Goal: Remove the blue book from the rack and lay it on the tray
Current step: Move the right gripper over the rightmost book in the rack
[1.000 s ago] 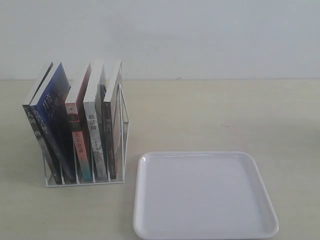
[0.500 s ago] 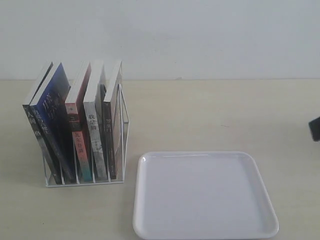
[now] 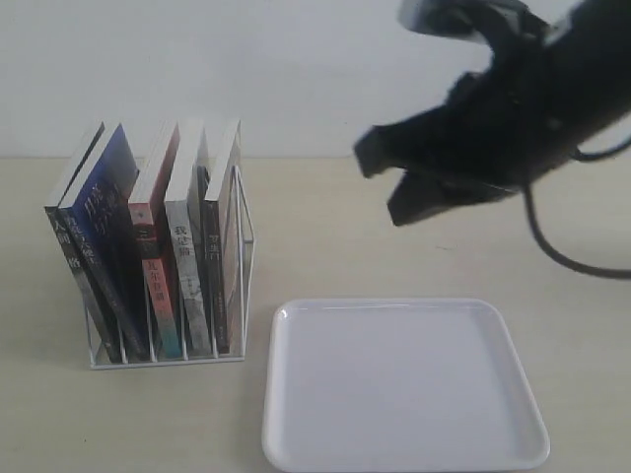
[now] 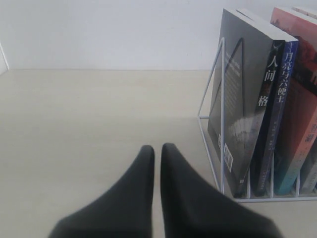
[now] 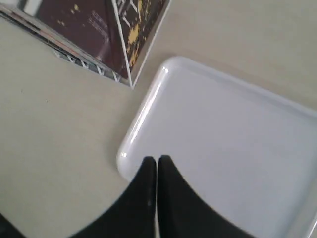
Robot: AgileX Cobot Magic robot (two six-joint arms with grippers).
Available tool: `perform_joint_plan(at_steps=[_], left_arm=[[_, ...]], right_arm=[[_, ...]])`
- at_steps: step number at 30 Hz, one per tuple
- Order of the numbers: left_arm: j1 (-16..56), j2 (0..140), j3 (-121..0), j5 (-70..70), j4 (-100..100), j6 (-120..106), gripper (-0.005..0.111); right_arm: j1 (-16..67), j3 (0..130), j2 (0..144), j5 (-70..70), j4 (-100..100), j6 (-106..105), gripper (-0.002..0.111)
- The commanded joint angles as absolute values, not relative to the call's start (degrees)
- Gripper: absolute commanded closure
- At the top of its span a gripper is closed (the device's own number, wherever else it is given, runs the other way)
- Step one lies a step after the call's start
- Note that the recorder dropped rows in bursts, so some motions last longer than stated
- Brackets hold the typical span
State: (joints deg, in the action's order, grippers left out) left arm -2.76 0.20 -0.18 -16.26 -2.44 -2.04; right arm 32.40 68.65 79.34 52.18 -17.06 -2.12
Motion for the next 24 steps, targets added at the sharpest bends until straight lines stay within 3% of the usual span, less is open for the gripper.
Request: perform_joint_plan(at_steps=[1, 6, 13, 24], left_arm=[[-2.77, 0.0, 0.0, -15.87, -2.37, -1.91, 0.103], [-2.77, 0.0, 0.0, -15.87, -2.37, -1.91, 0.103], [-2.77, 0.0, 0.0, -15.87, -2.37, -1.91, 0.103], [-2.77, 0.0, 0.0, -16.0, -2.37, -1.91, 0.103]], right_arm=[[41.87, 81.75, 86.66, 55.09, 0.92, 14.1, 0.108], [46.85, 99.0, 98.21, 60.25, 2.48, 14.69, 0.108], [47.1, 115.98, 110.41, 61.43, 2.48, 15.1, 0.108], [47.1, 119.63, 117.51, 64.46, 3.84, 15.51, 0.104]])
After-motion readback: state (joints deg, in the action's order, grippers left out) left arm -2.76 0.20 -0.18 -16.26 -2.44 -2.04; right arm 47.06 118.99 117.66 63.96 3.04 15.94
